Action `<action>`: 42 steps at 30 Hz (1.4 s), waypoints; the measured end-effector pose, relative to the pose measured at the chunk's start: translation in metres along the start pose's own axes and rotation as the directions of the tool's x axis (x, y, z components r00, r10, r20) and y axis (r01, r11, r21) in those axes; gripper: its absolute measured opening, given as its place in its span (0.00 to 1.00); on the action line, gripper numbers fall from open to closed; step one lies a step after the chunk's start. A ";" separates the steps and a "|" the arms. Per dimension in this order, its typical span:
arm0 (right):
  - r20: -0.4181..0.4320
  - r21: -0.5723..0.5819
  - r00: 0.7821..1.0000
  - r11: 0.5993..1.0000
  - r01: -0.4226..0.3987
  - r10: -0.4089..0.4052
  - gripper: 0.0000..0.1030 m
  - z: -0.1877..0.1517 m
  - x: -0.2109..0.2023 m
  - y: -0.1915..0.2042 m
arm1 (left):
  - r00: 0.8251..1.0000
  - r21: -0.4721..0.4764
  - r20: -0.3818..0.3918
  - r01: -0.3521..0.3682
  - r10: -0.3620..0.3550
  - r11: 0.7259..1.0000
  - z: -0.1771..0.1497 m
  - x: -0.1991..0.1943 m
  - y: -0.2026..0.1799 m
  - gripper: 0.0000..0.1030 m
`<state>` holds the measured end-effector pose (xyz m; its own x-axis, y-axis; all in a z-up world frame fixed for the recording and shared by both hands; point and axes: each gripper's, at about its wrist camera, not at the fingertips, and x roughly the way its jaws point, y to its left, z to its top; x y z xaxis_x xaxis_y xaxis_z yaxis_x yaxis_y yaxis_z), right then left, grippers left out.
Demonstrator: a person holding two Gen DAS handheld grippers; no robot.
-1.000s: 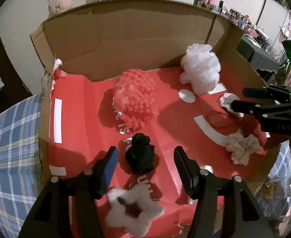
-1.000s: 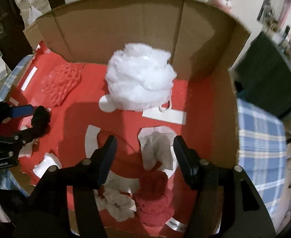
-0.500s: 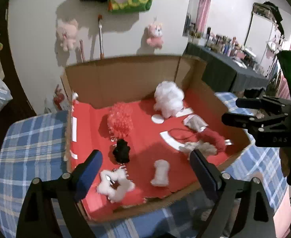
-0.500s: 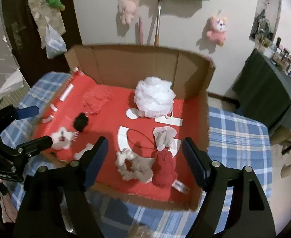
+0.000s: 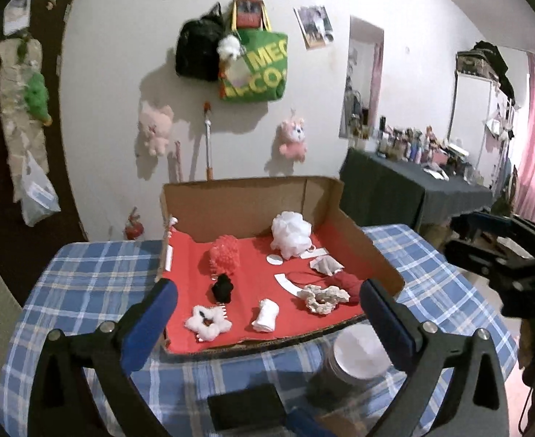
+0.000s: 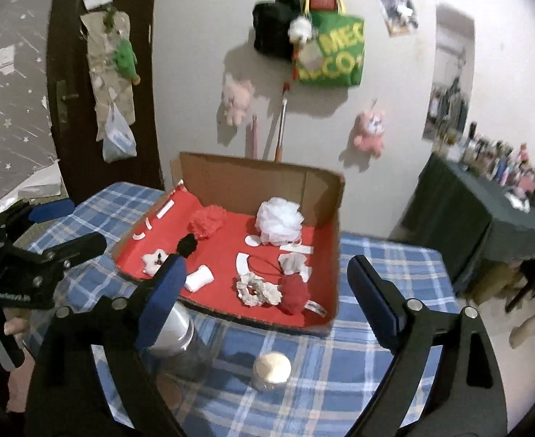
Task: Organize soft objects
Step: 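Withdraw both open tools from the box toward the blue roll and tan sponge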
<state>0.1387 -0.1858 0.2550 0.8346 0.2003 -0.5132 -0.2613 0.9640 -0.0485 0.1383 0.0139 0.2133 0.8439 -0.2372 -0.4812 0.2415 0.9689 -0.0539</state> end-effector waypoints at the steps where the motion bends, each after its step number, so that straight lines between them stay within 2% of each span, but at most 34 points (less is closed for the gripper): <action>1: 0.028 -0.003 1.000 1.000 0.008 -0.008 0.88 -0.006 -0.011 0.002 | 1.000 0.001 0.017 0.005 -0.005 1.000 -0.004 -0.007 -0.002 1.00; 10: 0.138 0.044 0.988 0.997 0.060 -0.065 0.88 -0.068 -0.063 0.012 | 0.997 -0.050 0.076 0.023 -0.019 0.998 -0.051 -0.044 -0.014 1.00; 19: 0.125 0.112 0.986 0.989 0.094 -0.108 0.88 -0.127 -0.062 0.018 | 0.998 -0.069 0.055 -0.001 0.005 0.998 -0.099 -0.046 -0.026 1.00; 22: 0.095 0.133 0.991 0.988 0.082 -0.095 0.88 -0.145 -0.053 0.018 | 0.999 -0.057 0.028 -0.014 0.016 0.998 -0.115 -0.038 -0.030 1.00; 25: 0.062 0.146 0.992 0.984 0.100 -0.110 0.88 -0.159 -0.040 0.017 | 0.999 -0.070 -0.044 -0.010 0.007 0.998 -0.132 -0.019 -0.030 1.00; 29: 0.006 0.173 0.996 0.981 0.090 -0.092 0.88 -0.173 -0.023 0.011 | 0.991 -0.077 -0.133 -0.030 0.020 0.997 -0.149 0.007 -0.030 1.00; 37: -0.053 0.175 0.995 0.980 0.096 -0.089 0.88 -0.185 -0.008 0.005 | 0.970 -0.093 -0.240 -0.054 0.030 0.994 -0.166 0.038 -0.025 1.00; 42: -0.072 0.165 0.995 0.983 0.084 -0.073 0.88 -0.185 0.000 0.008 | 0.959 -0.110 -0.281 -0.066 0.033 0.992 -0.173 0.044 -0.013 1.00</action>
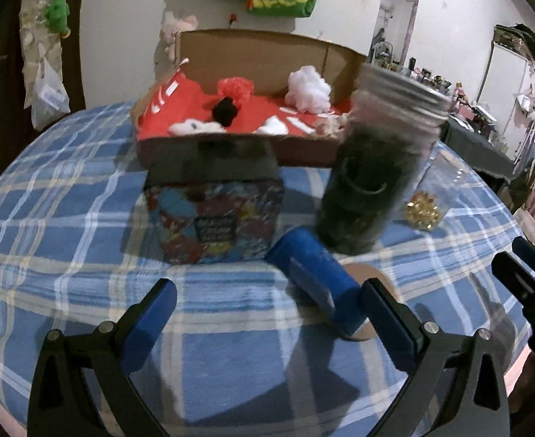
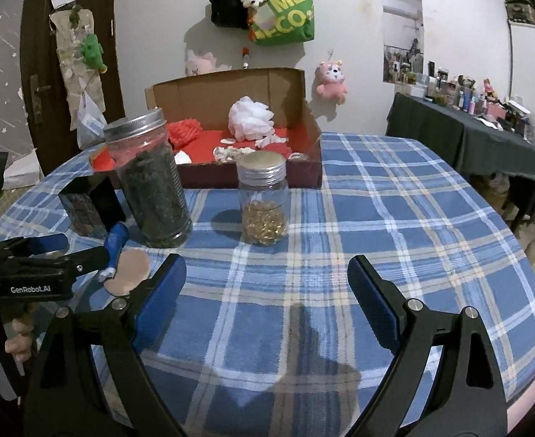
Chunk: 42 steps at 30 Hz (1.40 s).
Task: Organize soft objects
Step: 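Withdraw both open tools from the box toward the blue roll and tan sponge, then grasp the blue roll with the left tool while the right tool grasps the tan sponge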
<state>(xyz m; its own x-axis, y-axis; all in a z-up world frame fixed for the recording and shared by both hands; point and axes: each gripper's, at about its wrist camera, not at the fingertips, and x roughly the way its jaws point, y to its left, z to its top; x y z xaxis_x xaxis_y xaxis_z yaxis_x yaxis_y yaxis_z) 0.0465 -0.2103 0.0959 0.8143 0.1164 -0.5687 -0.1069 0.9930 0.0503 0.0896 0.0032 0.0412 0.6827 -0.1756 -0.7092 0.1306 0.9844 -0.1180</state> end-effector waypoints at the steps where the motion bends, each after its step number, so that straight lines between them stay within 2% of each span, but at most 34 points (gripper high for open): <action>1: -0.005 -0.004 1.000 1.000 -0.005 0.005 0.88 0.000 0.002 0.002 | 1.000 0.001 -0.003 0.002 -0.002 1.000 -0.001 -0.001 0.003 1.00; 5: -0.019 -0.009 0.999 0.999 -0.051 0.051 0.88 0.001 0.005 0.010 | 0.996 0.070 0.020 -0.090 0.089 0.993 -0.007 -0.012 0.017 1.00; 6: -0.026 -0.011 0.997 0.998 -0.069 0.069 0.88 0.002 0.007 0.013 | 0.995 0.088 0.025 -0.095 0.093 0.992 -0.007 -0.016 0.019 1.00; 9: -0.050 -0.022 0.989 0.990 -0.143 0.141 0.88 0.005 0.014 0.022 | 0.999 0.107 0.032 -0.041 0.037 0.993 -0.007 -0.025 0.023 1.00; 15: -0.043 0.005 0.991 0.992 -0.129 0.129 0.88 0.008 0.015 0.013 | 0.998 0.106 -0.003 0.059 -0.059 0.993 0.007 -0.014 0.001 1.00; 19: -0.061 0.052 0.991 0.992 -0.118 0.121 0.88 0.006 0.017 -0.001 | 0.997 0.132 -0.032 0.071 -0.067 0.989 0.011 0.003 -0.021 1.00; 21: -0.065 0.062 0.992 0.992 -0.108 0.112 0.88 0.005 0.016 -0.006 | 0.998 0.145 -0.048 0.055 -0.048 0.988 0.009 0.013 -0.026 1.00; 23: -0.074 0.071 0.991 0.992 -0.106 0.111 0.88 0.003 0.016 -0.009 | 0.997 0.133 -0.069 0.038 -0.028 0.990 0.005 0.019 -0.022 1.00; 25: -0.079 0.076 0.990 0.991 -0.111 0.117 0.88 0.001 0.017 -0.010 | 0.996 0.092 -0.075 0.060 -0.053 0.994 0.003 0.019 -0.009 1.00; 26: -0.083 0.076 0.989 0.991 -0.113 0.120 0.88 0.001 0.018 -0.010 | 0.997 0.084 -0.069 0.049 -0.043 0.995 0.002 0.015 -0.003 1.00; 29: -0.099 0.076 0.983 0.987 -0.145 0.152 0.88 -0.001 0.023 -0.003 | 0.997 0.098 -0.051 -0.056 0.061 0.994 -0.001 0.006 0.015 1.00; 30: -0.103 0.073 0.981 0.985 -0.158 0.165 0.88 -0.001 0.025 0.000 | 0.996 0.101 -0.052 -0.070 0.076 0.992 -0.002 0.005 0.020 1.00; 33: -0.127 0.061 0.965 0.973 -0.222 0.228 0.88 0.000 0.032 0.014 | 0.996 0.097 -0.055 -0.069 0.075 0.993 -0.004 -0.001 0.034 1.00; 36: -0.169 0.054 0.929 0.945 -0.323 0.328 0.88 0.002 0.042 0.028 | 0.999 0.106 -0.043 -0.022 0.026 0.994 -0.004 -0.006 0.039 1.00; 39: -0.215 0.041 0.896 0.920 -0.391 0.390 0.88 0.004 0.050 0.040 | 0.998 0.139 -0.041 0.052 -0.047 0.989 0.001 -0.009 0.035 0.94; 42: -0.247 0.022 0.870 0.900 -0.436 0.427 0.88 0.006 0.055 0.050 | 0.992 0.173 -0.065 0.121 -0.111 0.977 0.006 -0.007 0.028 0.83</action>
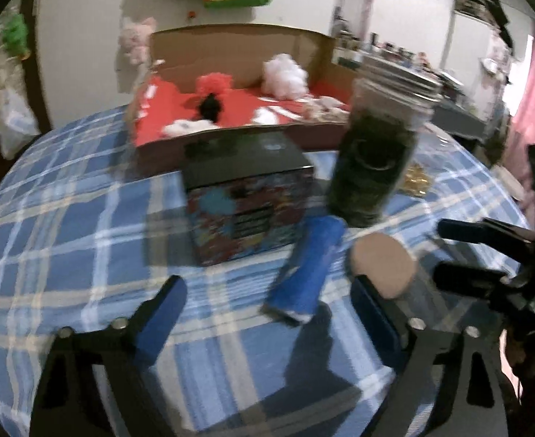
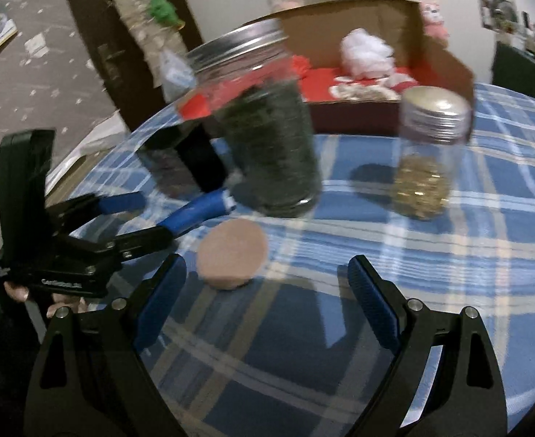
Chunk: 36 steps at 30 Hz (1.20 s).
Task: Organize soft objects
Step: 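Grasp the blue roll with the left tool while the right tool grasps the tan sponge, then carry the blue roll and tan sponge over the red-lined box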
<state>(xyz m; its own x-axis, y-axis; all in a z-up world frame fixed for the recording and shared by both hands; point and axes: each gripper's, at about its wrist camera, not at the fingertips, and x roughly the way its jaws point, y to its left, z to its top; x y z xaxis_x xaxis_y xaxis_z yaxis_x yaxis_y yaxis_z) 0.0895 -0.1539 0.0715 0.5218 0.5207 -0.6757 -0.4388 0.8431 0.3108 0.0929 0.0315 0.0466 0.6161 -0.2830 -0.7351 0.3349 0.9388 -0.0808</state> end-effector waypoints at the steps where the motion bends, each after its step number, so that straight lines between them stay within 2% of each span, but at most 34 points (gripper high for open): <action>1: -0.007 -0.009 1.000 1.000 -0.008 0.008 0.88 0.001 0.002 0.002 | 1.000 0.018 -0.007 0.016 -0.016 1.000 0.001 0.001 -0.002 0.78; 6: -0.034 -0.084 0.999 0.996 -0.005 0.002 0.88 0.005 0.015 0.019 | 0.998 0.066 -0.037 0.059 -0.057 0.996 0.008 0.011 -0.009 0.63; 7: -0.042 -0.110 0.999 0.994 0.002 -0.007 0.85 0.006 0.019 0.025 | 0.997 0.071 -0.039 0.064 -0.062 0.995 0.009 0.013 -0.009 0.61; 9: -0.046 -0.150 0.999 0.989 0.012 -0.020 0.74 0.004 0.023 0.032 | 0.996 0.077 -0.041 0.080 -0.077 0.994 0.010 0.015 -0.009 0.58; 10: -0.054 -0.172 0.998 0.985 0.026 -0.036 0.63 0.003 0.027 0.036 | 0.996 0.078 -0.042 0.087 -0.084 0.993 0.011 0.016 -0.009 0.53; 11: -0.054 -0.183 0.997 0.982 0.036 -0.047 0.47 0.002 0.028 0.036 | 0.995 0.080 -0.044 0.097 -0.094 0.992 0.010 0.017 -0.010 0.50; 13: -0.046 -0.202 0.997 0.978 0.055 -0.065 0.45 0.000 0.030 0.039 | 0.993 0.081 -0.044 0.110 -0.107 0.991 0.009 0.019 -0.012 0.33; 14: -0.038 -0.210 0.997 0.976 0.060 -0.069 0.39 -0.001 0.029 0.040 | 0.993 0.081 -0.044 0.114 -0.111 0.990 0.008 0.019 -0.012 0.29; 18: -0.006 -0.232 0.997 0.970 0.073 -0.077 0.23 -0.009 0.024 0.046 | 0.993 0.066 -0.023 0.119 -0.117 0.991 0.006 0.016 -0.014 0.25; 20: 0.016 -0.230 0.997 0.970 0.080 -0.079 0.18 -0.013 0.017 0.048 | 0.989 0.049 -0.022 0.145 -0.144 0.988 0.004 0.012 -0.017 0.24; 29: 0.145 -0.126 0.984 0.985 0.118 -0.099 0.16 -0.014 -0.040 0.028 | 0.985 0.051 0.047 0.161 -0.163 0.986 0.002 -0.016 -0.043 0.24; 36: 0.147 -0.085 0.982 0.988 0.133 -0.119 0.16 -0.020 -0.052 0.013 | 0.988 0.040 0.051 0.147 -0.149 0.988 0.003 -0.017 -0.051 0.24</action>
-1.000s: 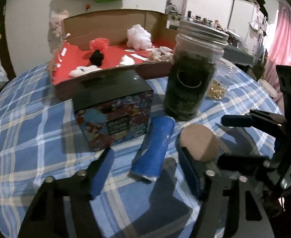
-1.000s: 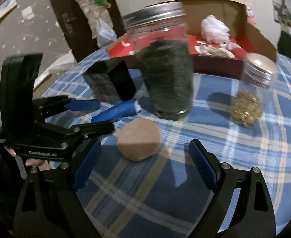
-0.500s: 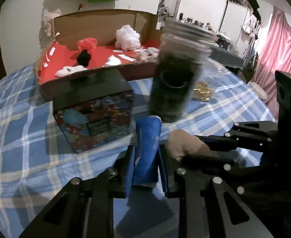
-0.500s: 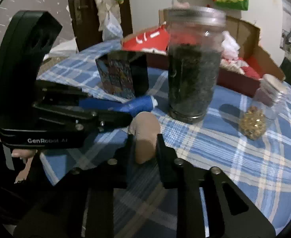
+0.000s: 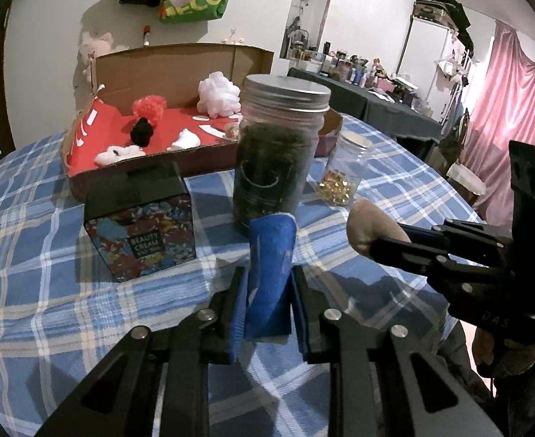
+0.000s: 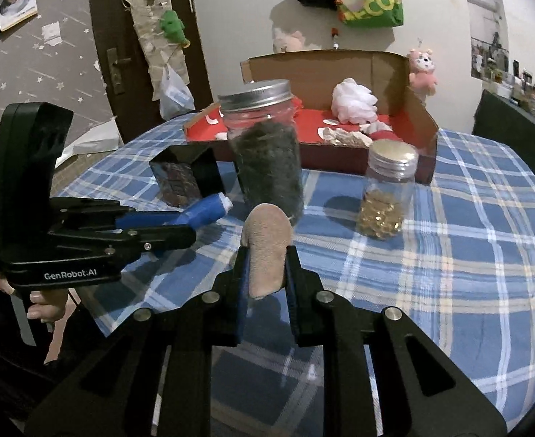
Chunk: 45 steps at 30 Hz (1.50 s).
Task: Organize soft objects
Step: 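Carry the blue roll and tan sponge over the red-lined box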
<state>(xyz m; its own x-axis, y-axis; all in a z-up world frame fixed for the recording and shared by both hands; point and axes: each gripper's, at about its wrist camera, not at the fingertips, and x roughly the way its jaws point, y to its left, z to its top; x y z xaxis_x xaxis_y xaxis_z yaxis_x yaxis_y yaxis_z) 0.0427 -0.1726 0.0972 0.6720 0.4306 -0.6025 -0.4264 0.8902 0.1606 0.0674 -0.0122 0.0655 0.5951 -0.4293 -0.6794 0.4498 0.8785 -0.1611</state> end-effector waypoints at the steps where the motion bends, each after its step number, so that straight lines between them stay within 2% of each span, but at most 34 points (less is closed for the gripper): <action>1: 0.000 0.002 1.000 1.000 0.001 -0.001 0.16 -0.001 -0.001 0.000 | 1.000 -0.001 0.000 -0.002 0.002 1.000 0.000 0.000 0.000 0.24; 12: 0.010 0.016 1.000 1.000 0.019 -0.019 0.16 0.001 -0.008 -0.007 | 1.000 -0.009 0.012 -0.023 0.023 1.000 0.005 -0.006 -0.001 0.24; 24: 0.053 0.046 0.995 0.996 0.076 -0.078 0.17 0.023 -0.025 -0.028 | 0.994 -0.013 0.049 -0.095 0.096 0.995 0.024 -0.030 0.014 0.24; 33: 0.060 0.051 0.994 0.995 0.087 -0.090 0.17 0.032 -0.028 -0.034 | 0.994 -0.029 0.040 -0.101 0.102 0.994 0.028 -0.031 0.017 0.24; 45: 0.102 0.042 0.988 0.993 0.113 -0.117 0.17 0.064 -0.034 -0.047 | 0.987 -0.040 0.087 -0.133 0.136 0.990 0.061 -0.047 0.033 0.24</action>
<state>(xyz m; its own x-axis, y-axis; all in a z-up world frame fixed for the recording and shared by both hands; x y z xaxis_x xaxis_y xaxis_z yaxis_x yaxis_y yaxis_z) 0.0789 -0.2199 0.1605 0.7752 0.3366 -0.5345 -0.3220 0.9386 0.1241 0.0947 0.0239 0.1353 0.7065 -0.3225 -0.6299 0.3399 0.9354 -0.0975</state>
